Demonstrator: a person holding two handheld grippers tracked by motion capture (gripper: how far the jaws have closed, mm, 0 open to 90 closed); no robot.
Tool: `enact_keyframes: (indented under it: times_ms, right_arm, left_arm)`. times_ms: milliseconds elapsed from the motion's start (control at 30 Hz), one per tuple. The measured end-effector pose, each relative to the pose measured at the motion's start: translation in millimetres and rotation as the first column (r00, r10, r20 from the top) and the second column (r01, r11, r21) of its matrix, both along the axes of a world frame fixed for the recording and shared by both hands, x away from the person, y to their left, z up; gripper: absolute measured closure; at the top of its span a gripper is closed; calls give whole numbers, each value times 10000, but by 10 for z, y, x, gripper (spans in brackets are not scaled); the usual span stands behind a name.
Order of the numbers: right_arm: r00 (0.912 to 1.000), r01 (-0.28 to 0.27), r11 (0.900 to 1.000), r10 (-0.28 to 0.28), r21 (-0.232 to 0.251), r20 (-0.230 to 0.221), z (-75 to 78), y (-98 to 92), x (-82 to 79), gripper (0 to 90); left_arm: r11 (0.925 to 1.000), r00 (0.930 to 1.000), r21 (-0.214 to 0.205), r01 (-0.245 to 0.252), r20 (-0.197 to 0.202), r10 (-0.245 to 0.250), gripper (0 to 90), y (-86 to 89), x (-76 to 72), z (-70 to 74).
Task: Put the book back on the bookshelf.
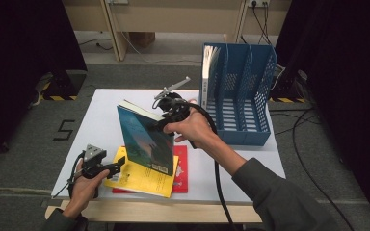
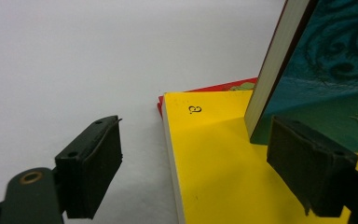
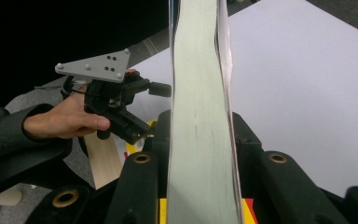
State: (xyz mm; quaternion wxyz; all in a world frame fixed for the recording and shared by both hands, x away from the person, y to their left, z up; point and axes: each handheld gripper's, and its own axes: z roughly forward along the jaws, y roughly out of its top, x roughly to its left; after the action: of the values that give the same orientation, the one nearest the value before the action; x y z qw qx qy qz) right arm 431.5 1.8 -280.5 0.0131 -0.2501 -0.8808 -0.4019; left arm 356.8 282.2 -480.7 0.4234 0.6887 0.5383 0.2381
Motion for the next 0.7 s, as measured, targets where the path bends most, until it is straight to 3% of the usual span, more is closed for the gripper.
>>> enact_keyframes:
  times_ms: [133,267,467,700]
  right_arm:
    - [9998,55,9998,-51,-204,212,22,-2,38,738]
    - [9992,354,9993,-351,155,-180,-1,-59,141,742]
    - [9972,704,9950,-683,711,-317,-5,-185,180,741]
    - [9910,1334,9892,-1325,611,-187,104,-498,166,740]
  left_arm:
    - [10000,10000,-42,25,-55,-26,174,18,6,2]
    - [9997,9999,-228,-97,-43,96,174,63,7,8]
    - [9977,9993,-604,-312,-200,300,173,148,38,-7]
    - [9933,9984,-1057,-473,-350,438,172,208,58,-6]
